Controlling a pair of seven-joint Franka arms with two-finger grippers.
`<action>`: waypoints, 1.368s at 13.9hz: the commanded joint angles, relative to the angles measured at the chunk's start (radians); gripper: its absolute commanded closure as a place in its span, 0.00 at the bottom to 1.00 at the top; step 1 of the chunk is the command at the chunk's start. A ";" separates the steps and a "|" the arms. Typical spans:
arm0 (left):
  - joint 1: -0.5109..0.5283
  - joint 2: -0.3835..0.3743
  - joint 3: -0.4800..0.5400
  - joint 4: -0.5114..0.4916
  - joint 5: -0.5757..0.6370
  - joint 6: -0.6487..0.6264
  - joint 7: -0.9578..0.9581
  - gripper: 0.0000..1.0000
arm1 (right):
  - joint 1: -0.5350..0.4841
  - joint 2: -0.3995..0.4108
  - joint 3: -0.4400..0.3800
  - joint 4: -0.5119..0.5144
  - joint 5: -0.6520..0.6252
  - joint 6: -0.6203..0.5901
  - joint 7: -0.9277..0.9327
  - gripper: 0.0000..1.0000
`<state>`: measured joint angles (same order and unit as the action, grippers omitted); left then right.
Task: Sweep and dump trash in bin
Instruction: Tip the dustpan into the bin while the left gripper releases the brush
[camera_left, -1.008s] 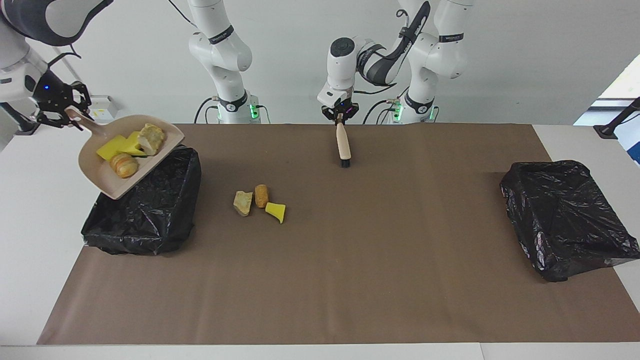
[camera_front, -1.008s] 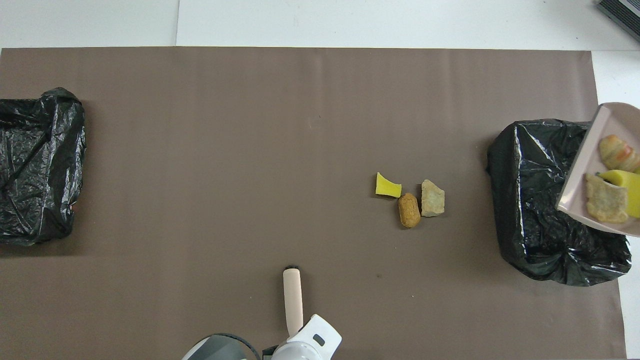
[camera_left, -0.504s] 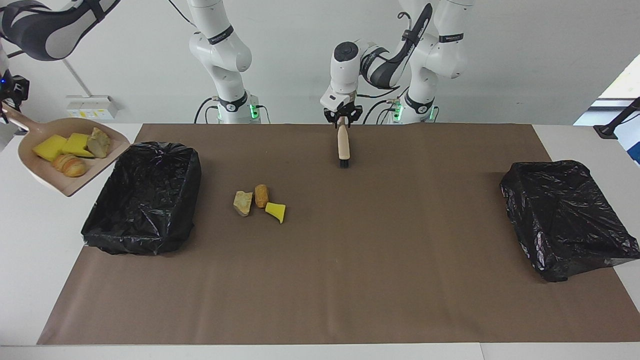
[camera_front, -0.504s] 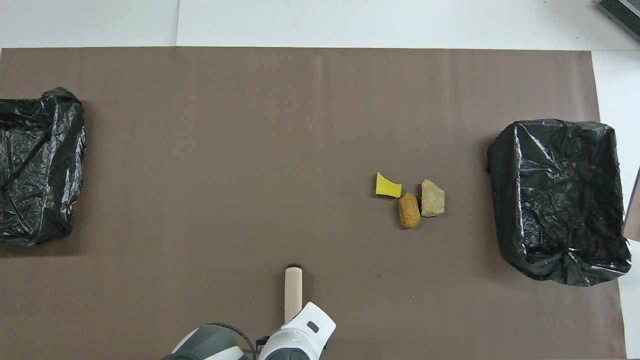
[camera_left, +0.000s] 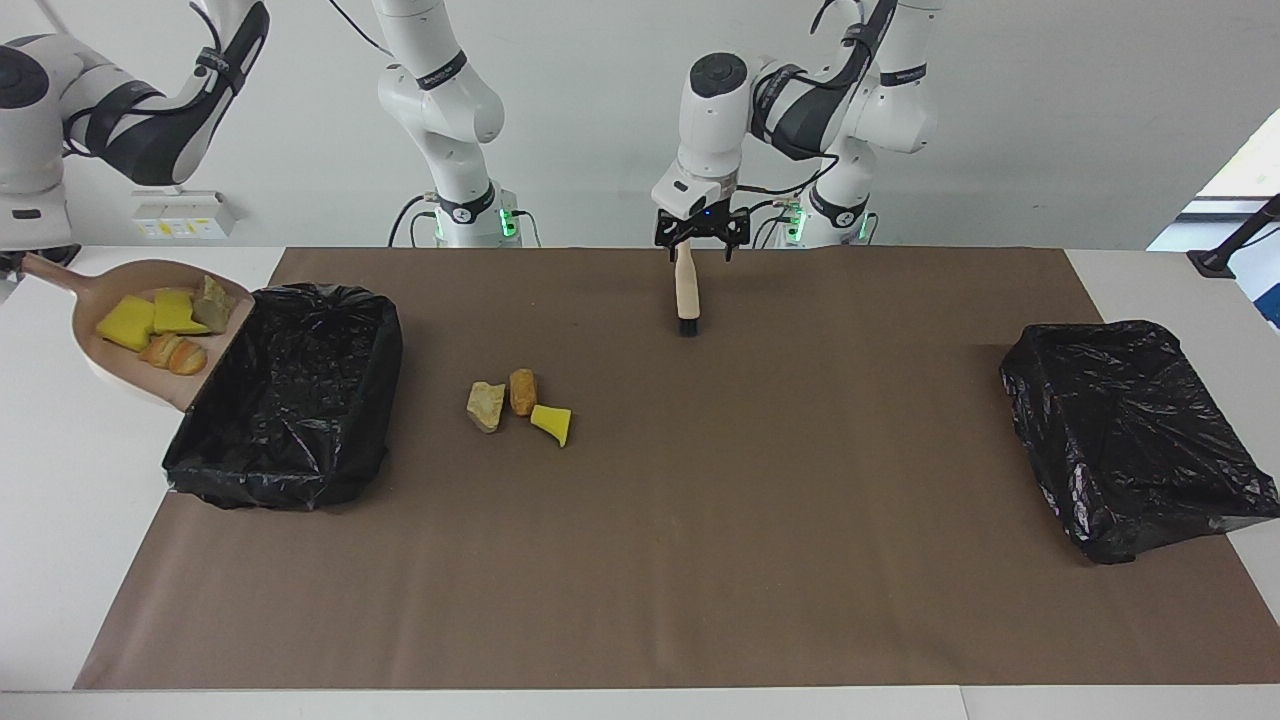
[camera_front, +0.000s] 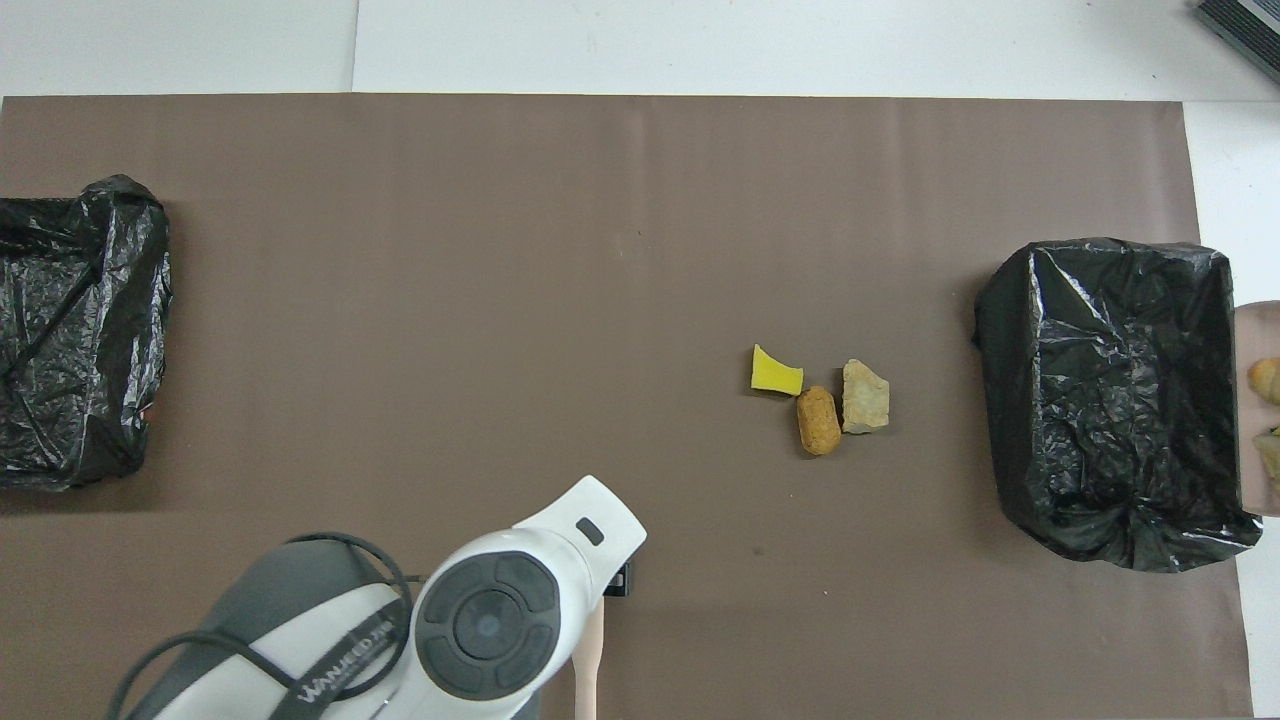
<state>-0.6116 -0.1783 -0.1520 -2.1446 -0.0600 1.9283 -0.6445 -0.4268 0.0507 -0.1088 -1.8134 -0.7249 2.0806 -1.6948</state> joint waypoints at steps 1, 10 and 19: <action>0.123 0.025 -0.009 0.214 0.035 -0.185 0.162 0.00 | 0.028 -0.025 0.003 -0.038 -0.098 0.010 0.053 1.00; 0.412 0.144 0.000 0.704 0.074 -0.572 0.485 0.00 | 0.048 -0.017 0.006 -0.043 -0.151 -0.005 0.077 1.00; 0.535 0.143 0.011 0.717 0.060 -0.577 0.634 0.00 | 0.152 -0.094 0.076 0.104 -0.099 -0.365 0.000 1.00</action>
<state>-0.0995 -0.0137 -0.1342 -1.4164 -0.0038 1.3670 -0.0396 -0.2986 -0.0188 -0.0528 -1.7397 -0.8518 1.8035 -1.6734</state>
